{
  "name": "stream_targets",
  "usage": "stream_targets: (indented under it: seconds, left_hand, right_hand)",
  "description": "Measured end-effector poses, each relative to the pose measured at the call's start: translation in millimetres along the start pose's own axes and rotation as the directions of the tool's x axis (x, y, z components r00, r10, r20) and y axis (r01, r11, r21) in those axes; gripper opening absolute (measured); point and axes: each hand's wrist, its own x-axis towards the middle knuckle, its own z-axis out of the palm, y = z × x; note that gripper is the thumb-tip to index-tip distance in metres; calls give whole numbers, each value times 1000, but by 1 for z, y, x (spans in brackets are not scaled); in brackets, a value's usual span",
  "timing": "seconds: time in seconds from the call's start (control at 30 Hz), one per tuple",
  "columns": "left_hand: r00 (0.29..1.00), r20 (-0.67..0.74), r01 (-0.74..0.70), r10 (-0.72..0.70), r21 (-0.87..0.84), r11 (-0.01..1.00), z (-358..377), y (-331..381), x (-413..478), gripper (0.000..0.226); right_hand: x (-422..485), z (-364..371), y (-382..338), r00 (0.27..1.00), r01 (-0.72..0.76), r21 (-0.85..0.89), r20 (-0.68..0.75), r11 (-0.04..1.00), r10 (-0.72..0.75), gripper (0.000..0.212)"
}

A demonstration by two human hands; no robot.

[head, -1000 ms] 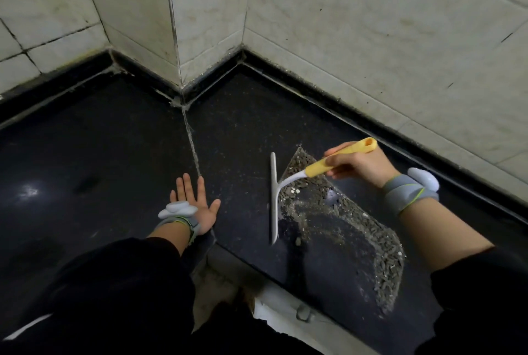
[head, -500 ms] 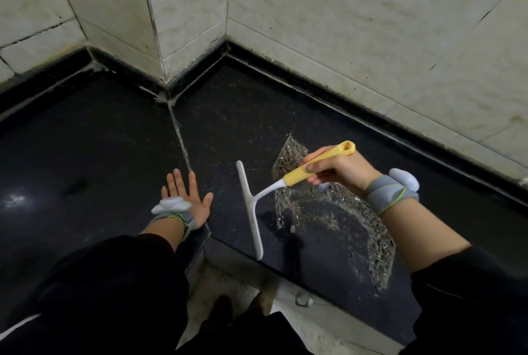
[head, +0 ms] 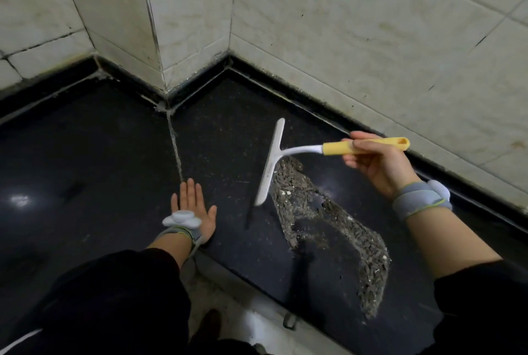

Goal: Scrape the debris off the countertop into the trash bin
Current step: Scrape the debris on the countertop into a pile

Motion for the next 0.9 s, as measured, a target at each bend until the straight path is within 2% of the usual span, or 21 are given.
stream_targets:
  seconds: [0.1,0.23,0.3,0.43,0.5,0.57,0.6,0.73,0.9]
  left_hand:
    - [1000,9,-14,14,-15,1000,5,34,-5,72]
    - [999,31,35,-34,-38,999,8,50,-1,77]
    - [999,38,40,-39,-40,998,8,51,4,78]
    - [997,56,47,-45,-29,998,7,51,5,78]
    - [997,64,48,-46,-31,998,5,51,4,78]
    - [997,64,44,-42,-32,999,6,50,6,78]
    - [997,65,41,-39,-34,999,7,50,6,78]
    - [997,76,37,-34,-36,999,6,50,6,78]
    - [993,109,38,-37,-9,999,1,49,7,78]
  right_hand:
    - [17,10,-2,996,73,59,-45,996,-70,17]
    - [41,28,6,966,195,-99,-152,976,-208,16]
    - [56,39,10,945,238,-121,-201,964,-259,18]
    - [81,62,29,937,226,-132,-239,965,-253,22]
    - [87,64,45,925,233,-314,-221,920,-310,19]
    - [82,61,56,903,263,-507,-169,821,-394,18]
    - [76,58,59,896,284,-551,-139,785,-423,18]
    - [50,43,66,868,340,-645,-64,685,-492,26]
    - [22,28,69,886,313,-660,-56,683,-460,27]
